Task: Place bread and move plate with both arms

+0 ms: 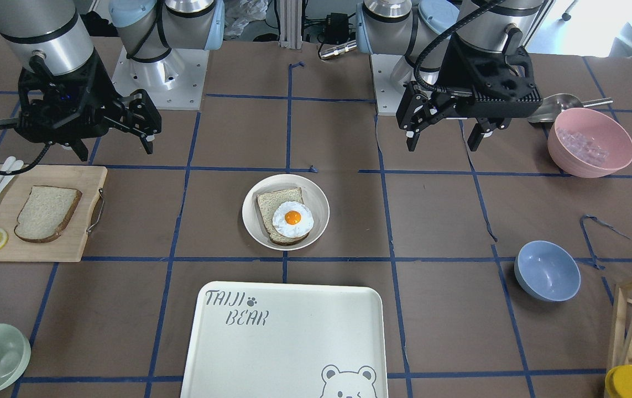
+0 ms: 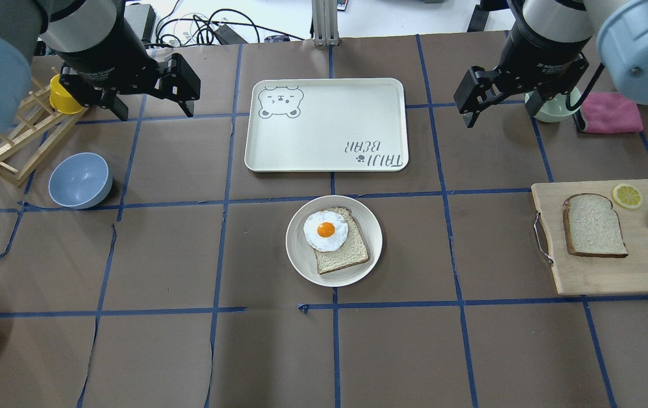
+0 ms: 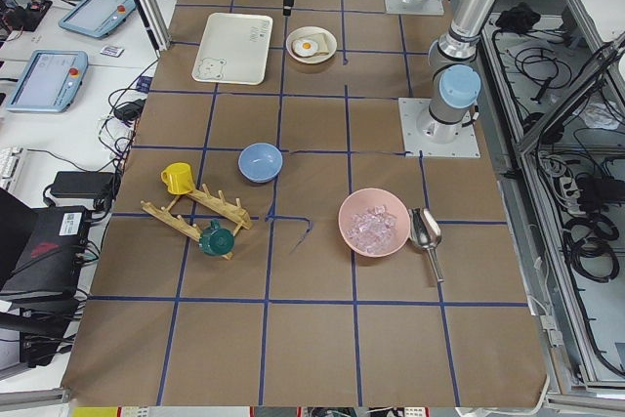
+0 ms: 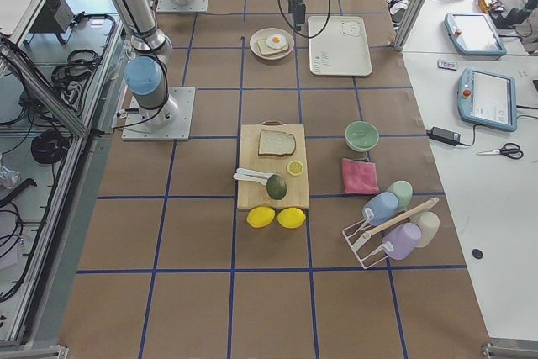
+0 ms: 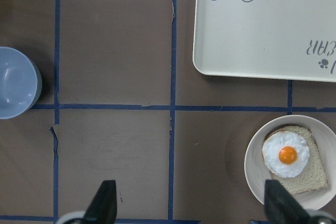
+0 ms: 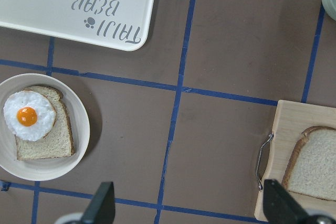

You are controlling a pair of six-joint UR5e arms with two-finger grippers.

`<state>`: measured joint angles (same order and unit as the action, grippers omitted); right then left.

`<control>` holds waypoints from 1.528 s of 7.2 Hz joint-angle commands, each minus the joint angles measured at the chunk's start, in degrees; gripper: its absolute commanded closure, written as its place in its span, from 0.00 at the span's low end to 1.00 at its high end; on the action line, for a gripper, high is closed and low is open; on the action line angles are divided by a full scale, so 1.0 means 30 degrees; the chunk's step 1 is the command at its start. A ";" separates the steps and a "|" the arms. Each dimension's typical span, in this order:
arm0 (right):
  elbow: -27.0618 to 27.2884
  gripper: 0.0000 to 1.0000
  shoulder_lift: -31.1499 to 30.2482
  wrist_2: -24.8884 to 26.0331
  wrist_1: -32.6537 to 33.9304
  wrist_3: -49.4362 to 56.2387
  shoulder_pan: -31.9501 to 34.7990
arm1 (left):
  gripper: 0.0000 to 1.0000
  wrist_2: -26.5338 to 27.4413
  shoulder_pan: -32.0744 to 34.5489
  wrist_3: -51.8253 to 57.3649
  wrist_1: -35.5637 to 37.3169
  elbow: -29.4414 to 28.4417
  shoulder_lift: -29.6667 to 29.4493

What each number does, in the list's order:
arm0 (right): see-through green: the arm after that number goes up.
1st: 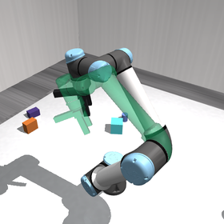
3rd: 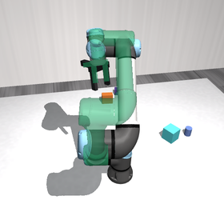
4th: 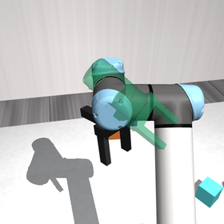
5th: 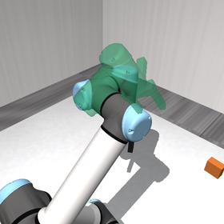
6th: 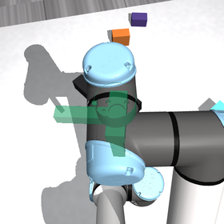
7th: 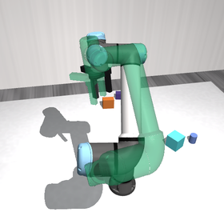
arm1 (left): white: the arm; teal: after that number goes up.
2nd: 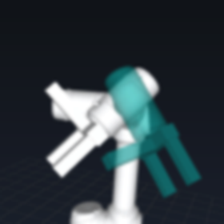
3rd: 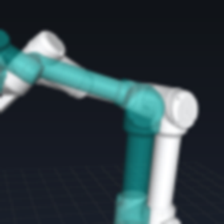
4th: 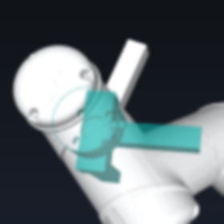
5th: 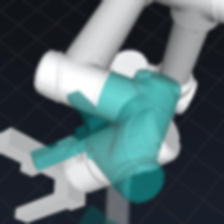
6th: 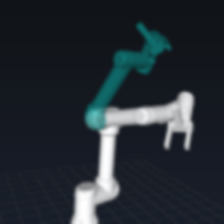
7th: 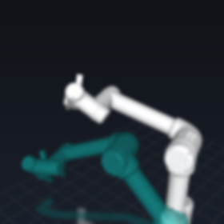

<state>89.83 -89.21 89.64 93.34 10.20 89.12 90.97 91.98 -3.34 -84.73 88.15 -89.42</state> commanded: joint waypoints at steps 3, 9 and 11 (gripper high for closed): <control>-0.0002 0.00 -0.0145 0.0002 -0.0029 0.0000 0.0000 | 0.00 -0.0030 0.0015 -0.0001 -0.0176 0.0000 0.0011; 0.0203 0.00 -0.0703 -0.0026 -0.1280 -0.2137 0.0029 | 0.00 -0.0030 0.0015 -0.0001 -0.0176 0.0000 -0.0017; 0.0203 0.00 -0.0790 -0.0055 -0.1871 -0.2343 0.0029 | 0.00 -0.0030 0.0015 -0.0001 -0.0176 0.0000 0.0012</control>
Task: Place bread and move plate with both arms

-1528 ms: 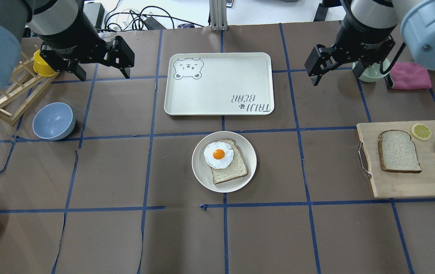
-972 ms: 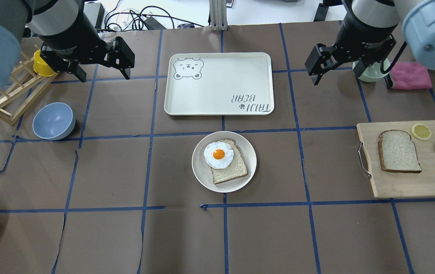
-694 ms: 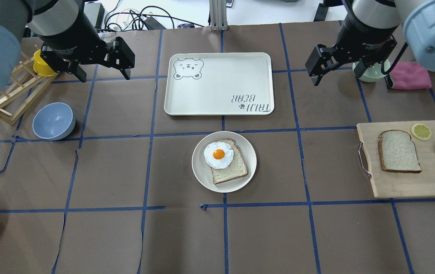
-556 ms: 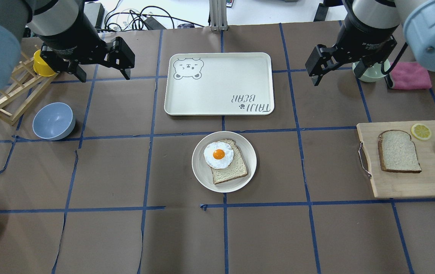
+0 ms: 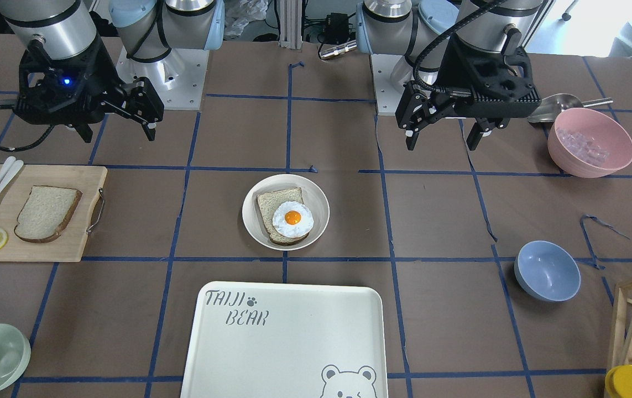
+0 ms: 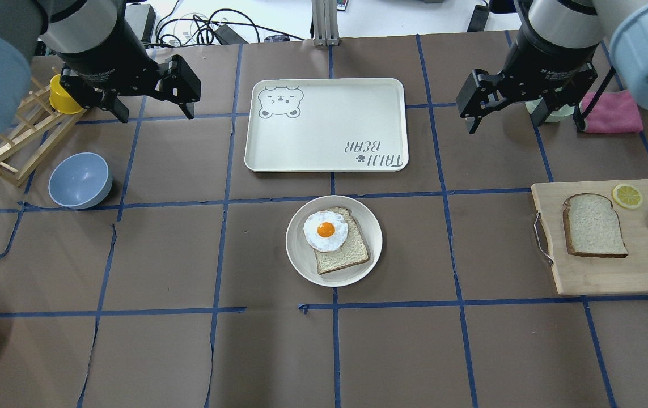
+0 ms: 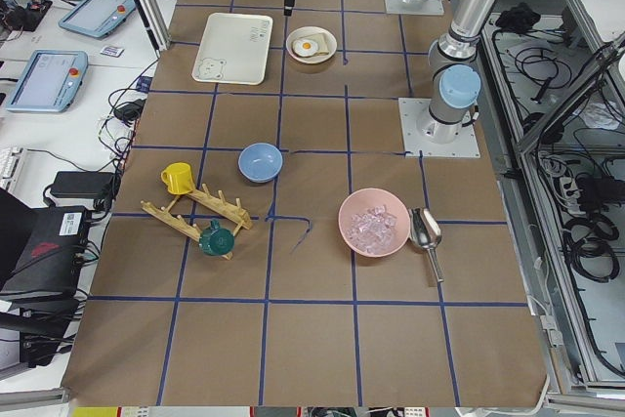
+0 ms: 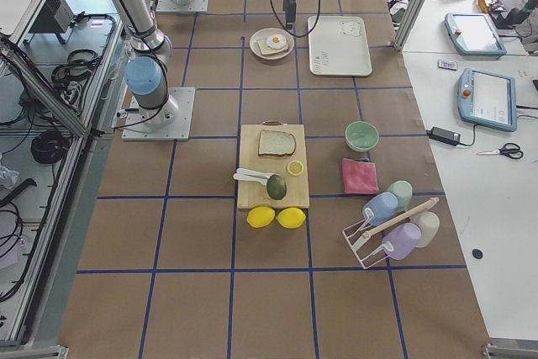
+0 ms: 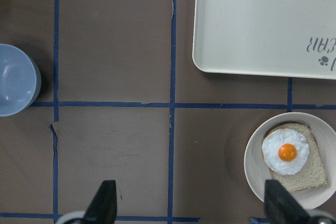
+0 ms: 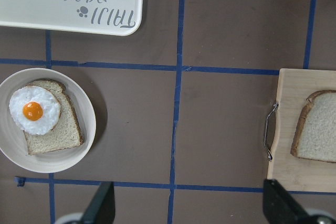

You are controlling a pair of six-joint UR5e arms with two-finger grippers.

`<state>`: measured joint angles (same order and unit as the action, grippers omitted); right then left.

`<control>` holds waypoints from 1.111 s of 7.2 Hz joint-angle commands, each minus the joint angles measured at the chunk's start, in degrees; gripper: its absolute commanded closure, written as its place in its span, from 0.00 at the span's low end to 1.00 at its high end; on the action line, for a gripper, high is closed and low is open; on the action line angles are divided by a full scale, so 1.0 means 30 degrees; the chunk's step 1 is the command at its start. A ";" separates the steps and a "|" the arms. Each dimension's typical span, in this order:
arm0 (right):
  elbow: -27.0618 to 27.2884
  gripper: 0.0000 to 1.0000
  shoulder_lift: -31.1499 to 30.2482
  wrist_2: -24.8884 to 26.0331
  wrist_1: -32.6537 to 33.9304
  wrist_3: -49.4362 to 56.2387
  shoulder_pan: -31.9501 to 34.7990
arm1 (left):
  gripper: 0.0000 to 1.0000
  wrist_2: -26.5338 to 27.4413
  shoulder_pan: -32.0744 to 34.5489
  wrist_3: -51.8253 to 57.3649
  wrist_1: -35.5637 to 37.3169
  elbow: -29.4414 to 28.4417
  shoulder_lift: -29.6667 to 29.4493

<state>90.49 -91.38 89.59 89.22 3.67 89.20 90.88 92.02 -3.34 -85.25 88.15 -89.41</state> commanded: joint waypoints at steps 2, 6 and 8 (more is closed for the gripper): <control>-0.0016 0.00 -0.0067 -0.0011 -0.0531 -0.0316 0.0001 | 0.00 0.0000 0.0000 0.0000 0.0000 0.0000 -0.0020; 0.0014 0.00 -0.0038 0.0164 -0.0531 -0.0316 -0.0028 | 0.00 0.0000 0.0000 0.0000 0.0000 -0.0029 0.0009; 0.0014 0.00 -0.0038 0.0252 -0.0561 -0.0316 -0.0028 | 0.00 0.0000 -0.0029 0.0000 0.0000 0.0000 0.0009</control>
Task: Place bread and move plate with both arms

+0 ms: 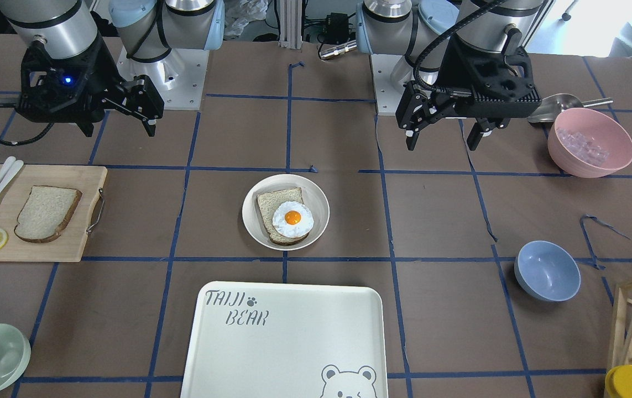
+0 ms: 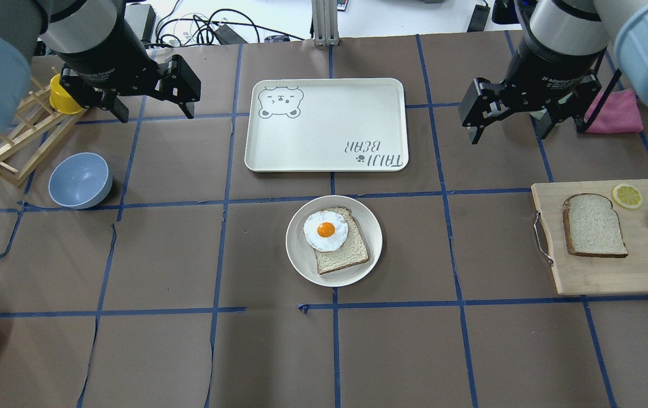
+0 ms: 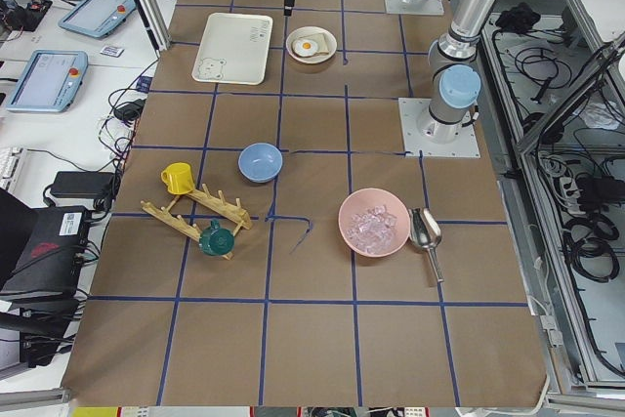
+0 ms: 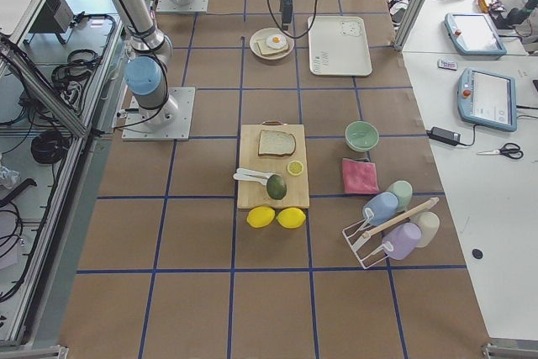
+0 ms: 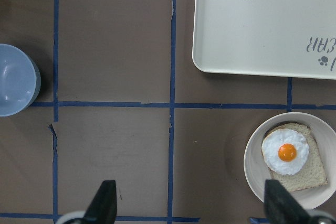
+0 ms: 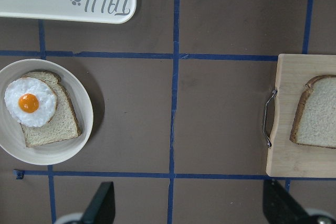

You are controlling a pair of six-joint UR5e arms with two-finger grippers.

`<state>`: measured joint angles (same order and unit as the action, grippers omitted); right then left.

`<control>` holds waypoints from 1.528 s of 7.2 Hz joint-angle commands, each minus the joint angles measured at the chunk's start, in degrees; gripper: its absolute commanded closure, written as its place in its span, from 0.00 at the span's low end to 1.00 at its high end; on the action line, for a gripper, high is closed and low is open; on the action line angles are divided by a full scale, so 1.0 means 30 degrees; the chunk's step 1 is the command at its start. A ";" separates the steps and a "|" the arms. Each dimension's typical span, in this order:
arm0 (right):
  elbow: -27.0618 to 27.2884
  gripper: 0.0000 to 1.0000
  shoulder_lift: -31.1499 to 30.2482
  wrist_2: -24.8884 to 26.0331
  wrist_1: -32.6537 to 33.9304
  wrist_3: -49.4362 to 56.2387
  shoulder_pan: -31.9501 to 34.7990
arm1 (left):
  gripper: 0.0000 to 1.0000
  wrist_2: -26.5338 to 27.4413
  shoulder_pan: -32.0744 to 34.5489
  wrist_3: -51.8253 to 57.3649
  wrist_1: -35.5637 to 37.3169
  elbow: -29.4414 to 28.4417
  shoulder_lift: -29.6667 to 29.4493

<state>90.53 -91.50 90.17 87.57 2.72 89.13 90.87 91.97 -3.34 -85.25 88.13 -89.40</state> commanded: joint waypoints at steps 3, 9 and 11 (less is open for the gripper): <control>0.0059 0.00 0.0325 0.0060 0.0107 0.0000 -0.0032 | 0.00 0.0002 -0.0013 0.0000 0.0000 0.0008 0.0004; 0.0264 0.00 0.0587 -0.0085 0.0166 0.0029 -0.0119 | 0.00 0.0002 -0.0013 0.0000 0.0000 0.0008 0.0004; 0.0380 0.00 0.0996 0.0059 0.0368 0.0262 -0.0352 | 0.00 0.0002 0.0017 0.0000 0.0000 -0.0021 0.0004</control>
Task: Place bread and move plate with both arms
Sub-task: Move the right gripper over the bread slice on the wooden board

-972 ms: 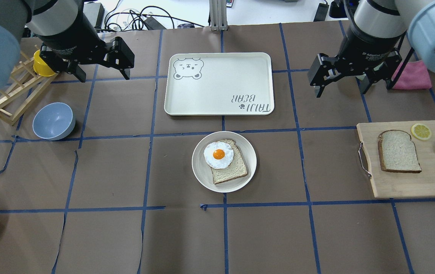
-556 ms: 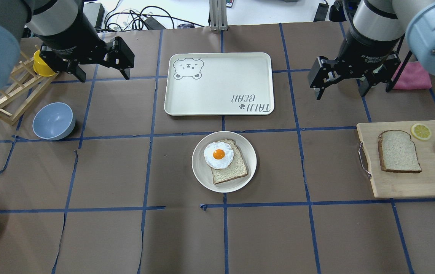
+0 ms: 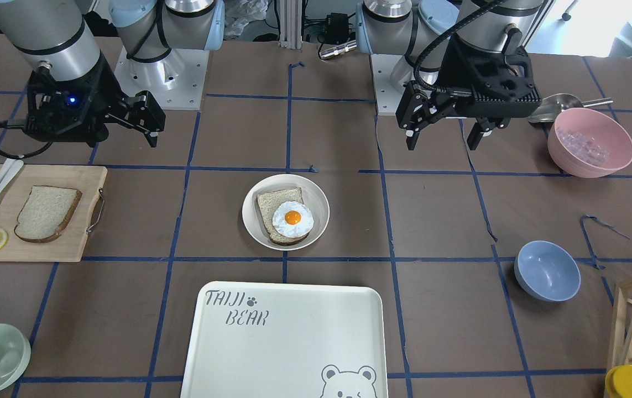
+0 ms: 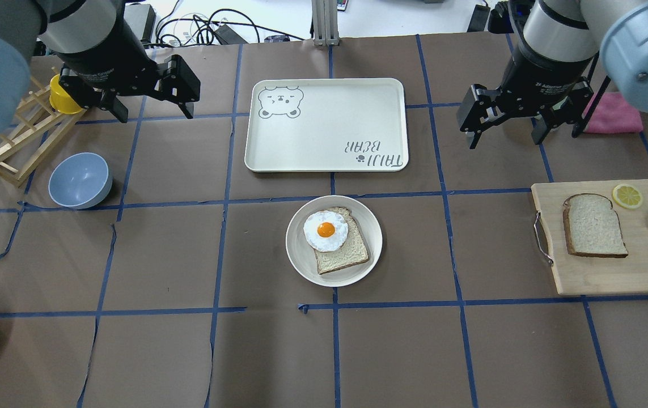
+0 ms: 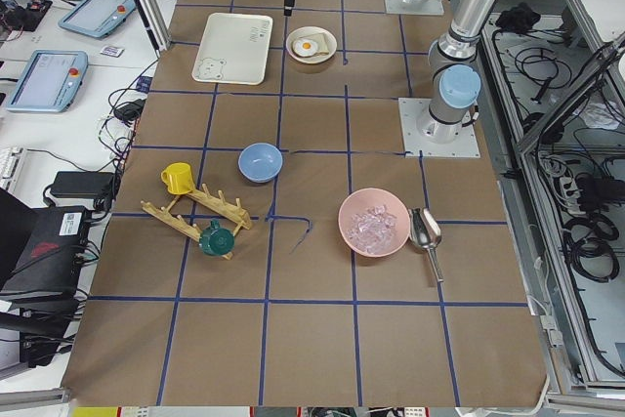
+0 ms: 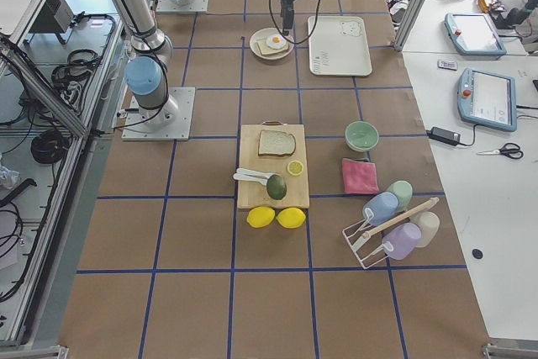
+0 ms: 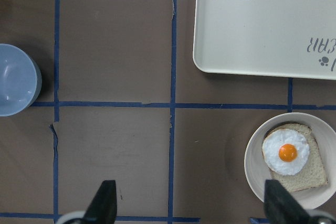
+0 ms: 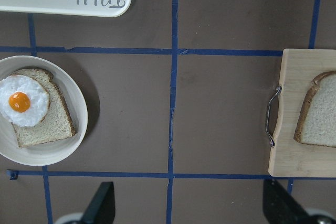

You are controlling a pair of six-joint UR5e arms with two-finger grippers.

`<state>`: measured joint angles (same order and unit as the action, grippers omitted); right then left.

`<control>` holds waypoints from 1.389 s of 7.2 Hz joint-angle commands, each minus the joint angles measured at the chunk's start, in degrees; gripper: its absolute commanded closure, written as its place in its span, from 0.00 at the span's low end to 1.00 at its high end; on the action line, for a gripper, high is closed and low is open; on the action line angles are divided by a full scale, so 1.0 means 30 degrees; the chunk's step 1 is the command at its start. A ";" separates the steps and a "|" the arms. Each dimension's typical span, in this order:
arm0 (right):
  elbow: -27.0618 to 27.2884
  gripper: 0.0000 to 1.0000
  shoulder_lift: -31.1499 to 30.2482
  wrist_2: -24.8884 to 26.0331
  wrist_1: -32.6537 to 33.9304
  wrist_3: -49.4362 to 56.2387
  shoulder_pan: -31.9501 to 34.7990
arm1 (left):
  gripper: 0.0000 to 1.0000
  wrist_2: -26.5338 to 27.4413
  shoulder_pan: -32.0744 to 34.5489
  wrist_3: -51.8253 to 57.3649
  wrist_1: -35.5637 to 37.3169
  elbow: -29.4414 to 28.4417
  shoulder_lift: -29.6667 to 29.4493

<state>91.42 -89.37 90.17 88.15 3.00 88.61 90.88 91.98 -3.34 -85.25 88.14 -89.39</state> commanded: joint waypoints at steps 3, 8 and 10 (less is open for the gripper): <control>0.2535 0.00 0.0641 0.0032 0.1253 0.0257 -0.2949 | 0.00 0.0000 0.0012 0.0000 0.0000 0.0005 0.0000; 0.3775 0.28 0.2920 0.2433 0.4392 0.1665 -0.6001 | 0.00 0.0029 0.0012 0.0000 -0.0029 0.0005 0.0029; 0.3776 0.28 0.4501 0.2724 0.5594 0.2396 -0.6740 | 0.00 0.0030 0.0012 0.0000 -0.0058 0.0005 0.0029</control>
<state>102.71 -78.71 97.60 102.93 9.32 69.76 90.96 92.02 -3.34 -85.35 88.15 -89.31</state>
